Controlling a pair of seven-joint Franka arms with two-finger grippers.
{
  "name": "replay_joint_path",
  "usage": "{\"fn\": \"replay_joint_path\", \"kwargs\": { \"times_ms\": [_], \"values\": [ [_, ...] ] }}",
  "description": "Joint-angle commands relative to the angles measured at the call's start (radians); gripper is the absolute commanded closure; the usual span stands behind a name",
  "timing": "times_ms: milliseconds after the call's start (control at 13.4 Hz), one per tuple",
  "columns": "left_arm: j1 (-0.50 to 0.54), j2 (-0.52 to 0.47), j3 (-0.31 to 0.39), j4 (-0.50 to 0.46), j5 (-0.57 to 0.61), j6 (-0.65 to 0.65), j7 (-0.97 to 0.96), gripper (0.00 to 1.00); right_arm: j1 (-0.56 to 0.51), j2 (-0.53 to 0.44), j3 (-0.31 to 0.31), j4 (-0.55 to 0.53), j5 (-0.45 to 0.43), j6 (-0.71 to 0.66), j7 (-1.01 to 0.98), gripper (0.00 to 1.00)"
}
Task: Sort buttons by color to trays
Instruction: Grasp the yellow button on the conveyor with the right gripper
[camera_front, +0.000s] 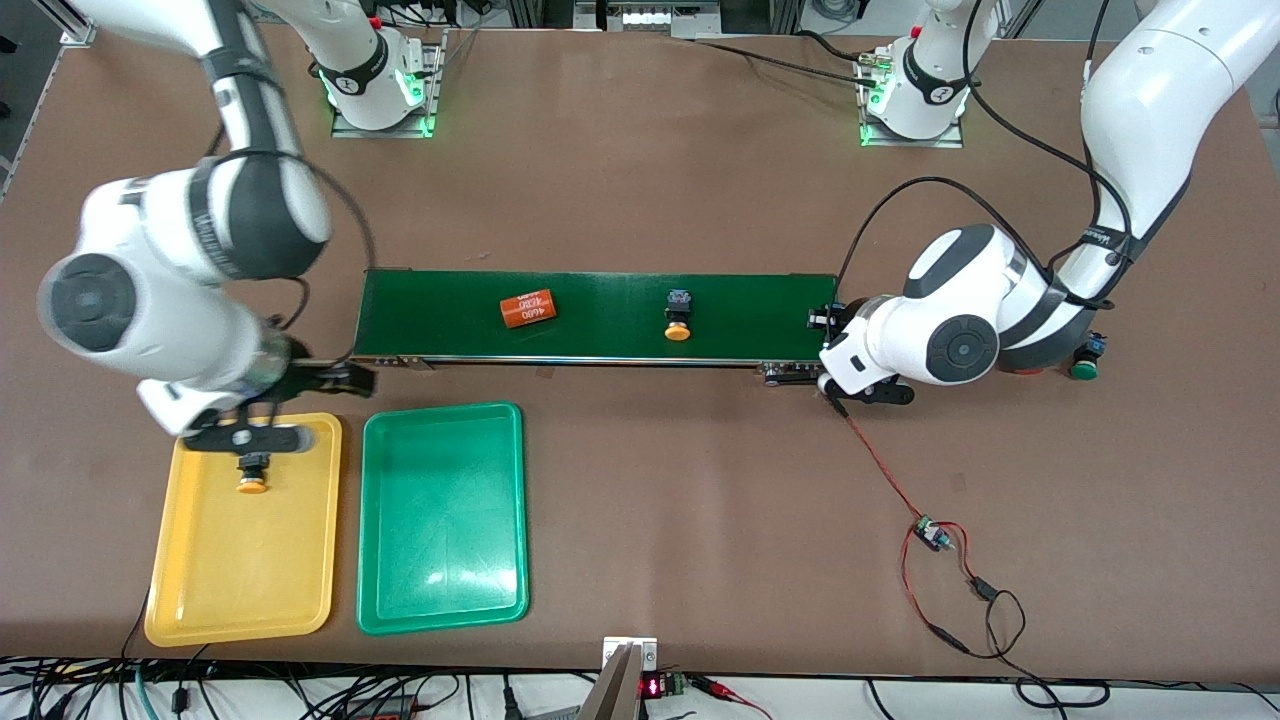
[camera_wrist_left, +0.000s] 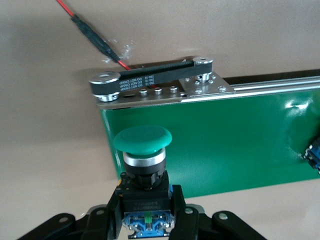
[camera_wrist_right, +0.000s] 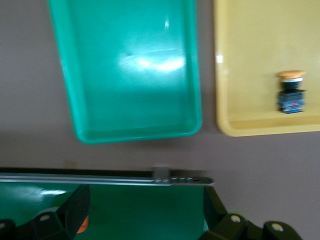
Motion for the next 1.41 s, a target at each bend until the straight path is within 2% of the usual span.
{"fn": "replay_joint_path", "kwargs": {
  "times_ms": [0, 298, 372, 595, 818, 1041, 1190, 1339],
  "values": [
    [0.013, -0.011, -0.012, -0.074, -0.022, 0.078, -0.041, 0.82, 0.083, 0.009, -0.007, -0.016, 0.0, -0.004, 0.116, 0.0],
    [0.011, -0.009, -0.01, -0.115, -0.022, 0.112, -0.045, 0.81, 0.193, 0.057, -0.008, -0.016, 0.0, 0.005, 0.233, 0.0],
    [0.011, -0.01, -0.01, -0.117, -0.02, 0.11, -0.053, 0.72, 0.218, 0.066, -0.007, -0.016, 0.001, 0.011, 0.274, 0.0],
    [0.014, -0.014, -0.042, -0.109, -0.02, 0.095, -0.073, 0.0, 0.284, 0.085, -0.007, -0.024, 0.007, 0.036, 0.374, 0.0],
    [0.033, -0.021, -0.074, -0.071, -0.02, 0.029, -0.071, 0.0, 0.36, 0.111, -0.007, -0.024, 0.036, 0.074, 0.436, 0.0],
    [0.126, -0.021, -0.127, 0.071, -0.014, -0.119, -0.047, 0.0, 0.436, 0.148, -0.007, -0.024, 0.049, 0.146, 0.502, 0.0],
    [0.152, -0.02, -0.11, 0.156, 0.0, -0.167, 0.032, 0.0, 0.468, 0.175, -0.005, -0.024, 0.052, 0.191, 0.509, 0.0],
    [0.163, -0.018, -0.047, 0.188, 0.056, -0.169, 0.164, 0.0, 0.494, 0.207, -0.005, -0.024, 0.056, 0.238, 0.507, 0.0]
  ]
}}
